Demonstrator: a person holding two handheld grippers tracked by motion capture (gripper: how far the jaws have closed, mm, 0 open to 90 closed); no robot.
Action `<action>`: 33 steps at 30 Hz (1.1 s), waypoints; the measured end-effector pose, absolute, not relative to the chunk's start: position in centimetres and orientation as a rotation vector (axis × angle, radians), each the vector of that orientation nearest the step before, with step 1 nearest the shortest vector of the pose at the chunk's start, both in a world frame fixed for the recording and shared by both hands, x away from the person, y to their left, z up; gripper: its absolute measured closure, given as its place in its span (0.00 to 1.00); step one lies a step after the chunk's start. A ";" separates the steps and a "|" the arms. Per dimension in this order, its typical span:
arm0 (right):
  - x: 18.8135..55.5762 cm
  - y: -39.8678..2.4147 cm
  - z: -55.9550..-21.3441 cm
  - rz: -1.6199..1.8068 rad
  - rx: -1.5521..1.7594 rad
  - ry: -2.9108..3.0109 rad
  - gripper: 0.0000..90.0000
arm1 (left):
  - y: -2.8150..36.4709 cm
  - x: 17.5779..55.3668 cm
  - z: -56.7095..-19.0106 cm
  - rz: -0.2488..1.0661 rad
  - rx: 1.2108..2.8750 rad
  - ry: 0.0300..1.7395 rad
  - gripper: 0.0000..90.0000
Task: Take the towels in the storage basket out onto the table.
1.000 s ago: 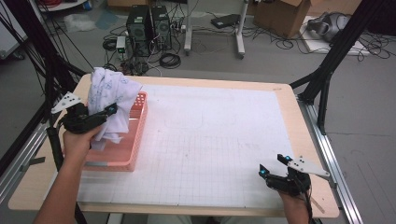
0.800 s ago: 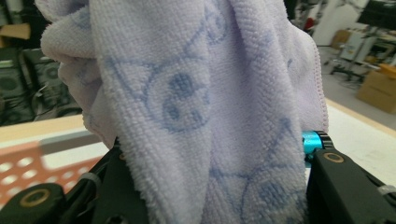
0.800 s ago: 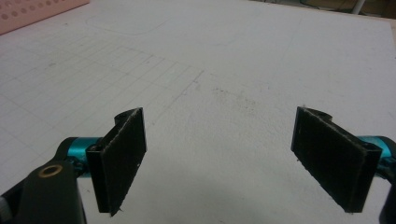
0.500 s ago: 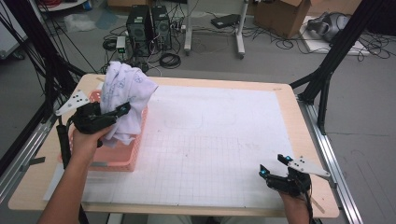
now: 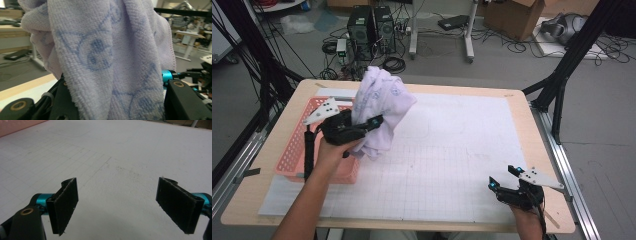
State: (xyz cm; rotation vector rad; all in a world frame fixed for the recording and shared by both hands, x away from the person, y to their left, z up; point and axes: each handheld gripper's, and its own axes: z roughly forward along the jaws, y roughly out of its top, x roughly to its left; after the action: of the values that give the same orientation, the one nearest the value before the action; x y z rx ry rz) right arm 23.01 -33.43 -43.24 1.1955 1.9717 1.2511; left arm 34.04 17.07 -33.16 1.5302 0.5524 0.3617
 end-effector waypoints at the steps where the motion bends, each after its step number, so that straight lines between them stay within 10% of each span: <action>1: 23.0 -33.4 -43.2 1.252 1.195 1.972 0.18 | 15.8 34.2 -33.5 0.346 1.544 0.542 0.59; 33: 24.7 -33.2 -43.4 1.267 1.203 2.003 0.19 | 2.4 36.2 -42.3 0.206 1.805 0.729 0.43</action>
State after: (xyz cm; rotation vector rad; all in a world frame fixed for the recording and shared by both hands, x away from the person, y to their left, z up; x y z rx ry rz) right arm 24.70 -33.21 -43.37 1.2034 2.0033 1.2669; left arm 36.19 2.45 -42.31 1.8051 0.7288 0.2057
